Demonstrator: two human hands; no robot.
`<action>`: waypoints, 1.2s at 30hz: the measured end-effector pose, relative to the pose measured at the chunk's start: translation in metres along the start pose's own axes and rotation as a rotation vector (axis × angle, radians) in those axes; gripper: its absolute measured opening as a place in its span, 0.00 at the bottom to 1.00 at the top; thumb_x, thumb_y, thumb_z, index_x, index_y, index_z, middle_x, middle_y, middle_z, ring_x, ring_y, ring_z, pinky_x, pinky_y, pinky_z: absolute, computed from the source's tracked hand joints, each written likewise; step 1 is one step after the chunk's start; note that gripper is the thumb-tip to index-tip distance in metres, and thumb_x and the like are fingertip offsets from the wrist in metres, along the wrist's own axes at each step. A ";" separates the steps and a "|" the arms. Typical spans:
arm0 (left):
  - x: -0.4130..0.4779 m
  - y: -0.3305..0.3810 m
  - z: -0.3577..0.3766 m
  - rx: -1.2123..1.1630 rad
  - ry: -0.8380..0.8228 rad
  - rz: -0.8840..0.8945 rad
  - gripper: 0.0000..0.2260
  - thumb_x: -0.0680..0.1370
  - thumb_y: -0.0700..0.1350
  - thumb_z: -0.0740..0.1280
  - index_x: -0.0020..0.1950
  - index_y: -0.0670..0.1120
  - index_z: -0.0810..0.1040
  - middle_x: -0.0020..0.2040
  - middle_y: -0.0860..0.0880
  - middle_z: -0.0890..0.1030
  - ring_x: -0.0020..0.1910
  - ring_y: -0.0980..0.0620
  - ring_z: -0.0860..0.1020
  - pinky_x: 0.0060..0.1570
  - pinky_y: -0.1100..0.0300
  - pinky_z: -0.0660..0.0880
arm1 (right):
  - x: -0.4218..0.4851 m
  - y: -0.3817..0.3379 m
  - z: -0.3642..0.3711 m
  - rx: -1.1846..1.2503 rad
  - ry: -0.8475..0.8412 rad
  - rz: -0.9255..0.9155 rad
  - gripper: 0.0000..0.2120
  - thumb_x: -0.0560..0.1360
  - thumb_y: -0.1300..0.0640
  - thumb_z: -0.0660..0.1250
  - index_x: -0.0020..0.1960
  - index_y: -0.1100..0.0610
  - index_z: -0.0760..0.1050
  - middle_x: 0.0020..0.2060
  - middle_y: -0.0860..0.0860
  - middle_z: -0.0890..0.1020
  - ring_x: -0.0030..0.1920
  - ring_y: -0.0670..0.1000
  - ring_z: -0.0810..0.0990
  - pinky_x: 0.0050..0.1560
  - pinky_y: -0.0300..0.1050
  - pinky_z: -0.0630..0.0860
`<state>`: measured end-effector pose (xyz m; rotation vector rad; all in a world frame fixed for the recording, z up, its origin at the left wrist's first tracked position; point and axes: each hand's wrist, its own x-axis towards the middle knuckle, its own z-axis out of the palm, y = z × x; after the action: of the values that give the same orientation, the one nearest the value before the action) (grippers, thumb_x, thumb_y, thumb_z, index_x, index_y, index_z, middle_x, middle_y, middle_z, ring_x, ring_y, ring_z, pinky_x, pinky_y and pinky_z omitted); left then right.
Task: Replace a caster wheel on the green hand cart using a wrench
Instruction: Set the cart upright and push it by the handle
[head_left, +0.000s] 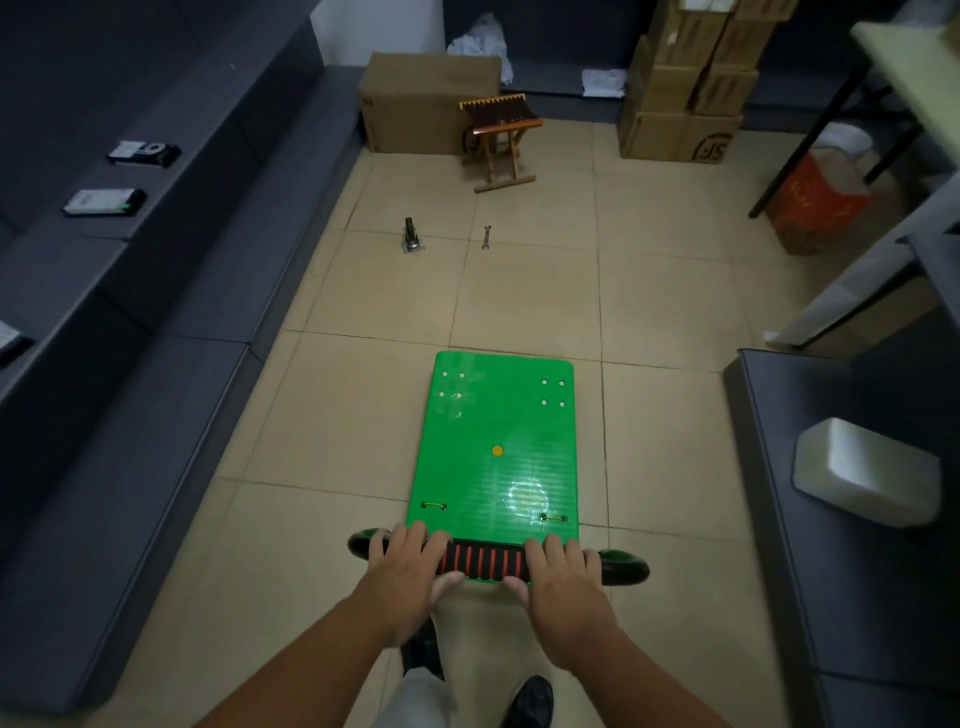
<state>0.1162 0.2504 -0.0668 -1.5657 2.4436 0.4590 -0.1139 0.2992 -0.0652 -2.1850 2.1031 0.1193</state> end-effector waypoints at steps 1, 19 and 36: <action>-0.002 -0.002 0.003 -0.039 -0.035 0.027 0.32 0.79 0.71 0.39 0.66 0.54 0.71 0.57 0.53 0.73 0.57 0.50 0.72 0.65 0.45 0.68 | -0.003 -0.002 0.001 -0.003 0.015 0.011 0.24 0.76 0.37 0.51 0.48 0.53 0.77 0.39 0.52 0.77 0.38 0.56 0.76 0.42 0.56 0.77; 0.056 -0.034 -0.014 -0.088 0.109 0.231 0.24 0.80 0.70 0.47 0.53 0.56 0.74 0.46 0.57 0.75 0.45 0.54 0.75 0.49 0.57 0.73 | 0.034 -0.006 -0.007 0.019 -0.018 0.106 0.23 0.77 0.35 0.50 0.48 0.50 0.76 0.40 0.47 0.77 0.39 0.51 0.76 0.42 0.50 0.77; 0.224 -0.050 -0.081 -0.067 0.099 0.196 0.30 0.78 0.70 0.45 0.59 0.52 0.75 0.51 0.53 0.76 0.51 0.49 0.74 0.54 0.53 0.67 | 0.204 0.055 -0.029 0.049 -0.045 0.091 0.27 0.78 0.34 0.44 0.54 0.50 0.74 0.45 0.48 0.77 0.43 0.52 0.75 0.48 0.52 0.74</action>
<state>0.0676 0.0121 -0.0738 -1.4107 2.6980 0.5126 -0.1615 0.0909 -0.0640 -2.0411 2.1579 0.1221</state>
